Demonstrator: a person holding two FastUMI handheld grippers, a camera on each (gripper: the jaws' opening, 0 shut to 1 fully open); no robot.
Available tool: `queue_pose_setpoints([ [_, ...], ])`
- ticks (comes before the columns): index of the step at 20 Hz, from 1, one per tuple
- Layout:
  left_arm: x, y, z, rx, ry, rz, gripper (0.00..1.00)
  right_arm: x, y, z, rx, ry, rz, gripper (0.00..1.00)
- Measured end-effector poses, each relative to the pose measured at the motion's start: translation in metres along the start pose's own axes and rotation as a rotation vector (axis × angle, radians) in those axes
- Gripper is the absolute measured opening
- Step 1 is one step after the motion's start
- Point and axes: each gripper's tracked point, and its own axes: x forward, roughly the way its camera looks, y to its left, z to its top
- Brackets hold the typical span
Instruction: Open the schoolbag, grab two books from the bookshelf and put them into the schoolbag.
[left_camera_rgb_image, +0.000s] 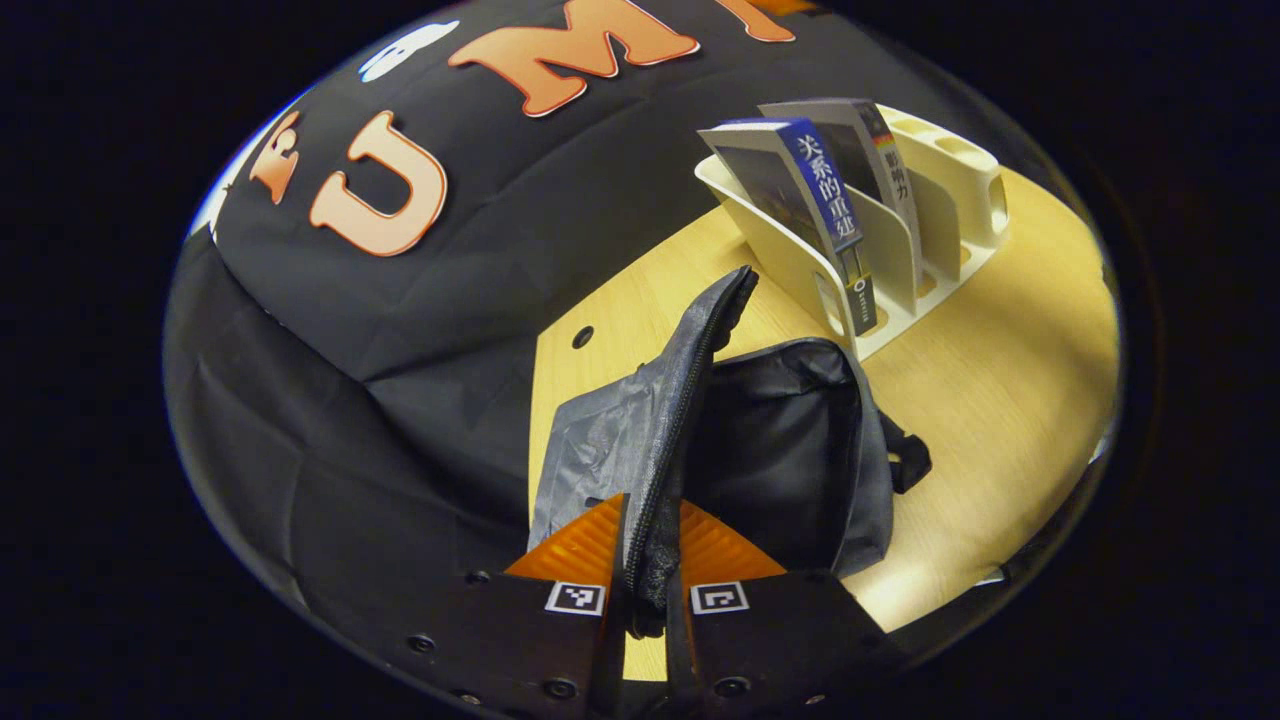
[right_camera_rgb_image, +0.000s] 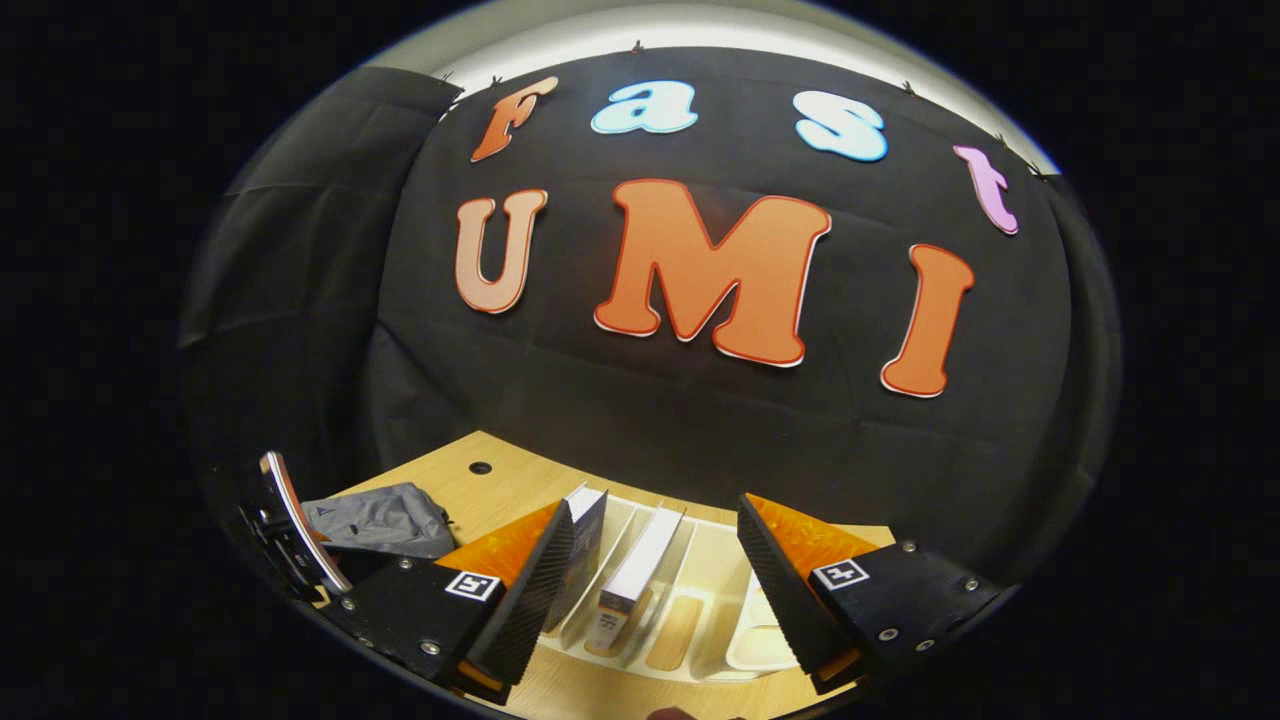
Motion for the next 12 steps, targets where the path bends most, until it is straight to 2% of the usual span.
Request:
queue_pose_setpoints([
  [6, -0.006, 0.03, 0.006, -0.069, 0.014, -0.187, 0.16, 0.041, 0.032, -0.016, 0.02, 0.194, 0.022, 0.98],
  [12, -0.012, 0.066, 0.032, -0.114, 0.004, -0.293, 0.16, 0.073, 0.049, -0.029, -0.003, 0.383, 0.015, 0.98],
])
